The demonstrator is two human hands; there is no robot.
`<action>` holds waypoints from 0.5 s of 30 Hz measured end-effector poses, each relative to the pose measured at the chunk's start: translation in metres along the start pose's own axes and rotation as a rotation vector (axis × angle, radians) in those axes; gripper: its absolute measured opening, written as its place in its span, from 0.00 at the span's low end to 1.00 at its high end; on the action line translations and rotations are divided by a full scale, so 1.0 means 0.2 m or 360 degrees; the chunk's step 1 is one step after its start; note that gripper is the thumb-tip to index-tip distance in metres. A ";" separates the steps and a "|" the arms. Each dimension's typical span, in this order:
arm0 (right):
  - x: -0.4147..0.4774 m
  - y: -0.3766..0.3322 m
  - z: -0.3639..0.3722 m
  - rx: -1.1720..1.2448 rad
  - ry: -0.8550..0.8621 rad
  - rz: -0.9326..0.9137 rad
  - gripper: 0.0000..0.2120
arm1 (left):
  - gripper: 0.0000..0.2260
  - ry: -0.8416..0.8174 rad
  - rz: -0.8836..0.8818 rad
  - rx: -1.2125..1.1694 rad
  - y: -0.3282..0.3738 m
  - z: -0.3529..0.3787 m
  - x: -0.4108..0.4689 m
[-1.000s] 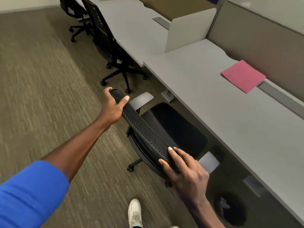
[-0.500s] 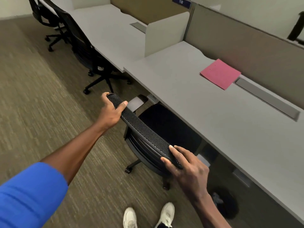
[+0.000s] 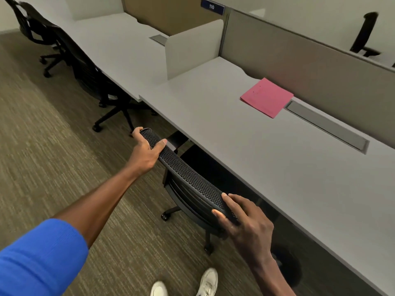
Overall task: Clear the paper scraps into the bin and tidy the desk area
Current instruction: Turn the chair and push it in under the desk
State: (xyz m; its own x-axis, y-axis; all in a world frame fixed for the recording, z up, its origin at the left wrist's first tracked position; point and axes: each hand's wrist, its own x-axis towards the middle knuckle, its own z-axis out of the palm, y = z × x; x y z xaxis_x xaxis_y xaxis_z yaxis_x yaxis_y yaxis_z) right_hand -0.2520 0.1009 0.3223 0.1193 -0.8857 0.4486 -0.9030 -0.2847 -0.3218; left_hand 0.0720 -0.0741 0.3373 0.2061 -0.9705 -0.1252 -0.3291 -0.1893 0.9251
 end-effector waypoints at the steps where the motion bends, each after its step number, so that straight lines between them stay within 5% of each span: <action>1: 0.00 0.03 -0.01 -0.0009 -0.0011 0.0005 0.25 | 0.32 0.0004 0.0002 0.0008 0.01 0.03 0.00; 15: 0.10 0.41 -0.12 -0.0077 -0.0029 0.0032 0.25 | 0.36 -0.0004 0.0038 -0.0015 0.11 0.40 0.10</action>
State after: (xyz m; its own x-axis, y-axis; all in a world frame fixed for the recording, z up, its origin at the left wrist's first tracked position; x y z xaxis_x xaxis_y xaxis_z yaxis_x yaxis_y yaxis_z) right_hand -0.3338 0.0683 0.3238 0.1079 -0.8979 0.4267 -0.9242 -0.2488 -0.2897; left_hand -0.0054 -0.1099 0.3260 0.1960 -0.9751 -0.1039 -0.3251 -0.1646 0.9312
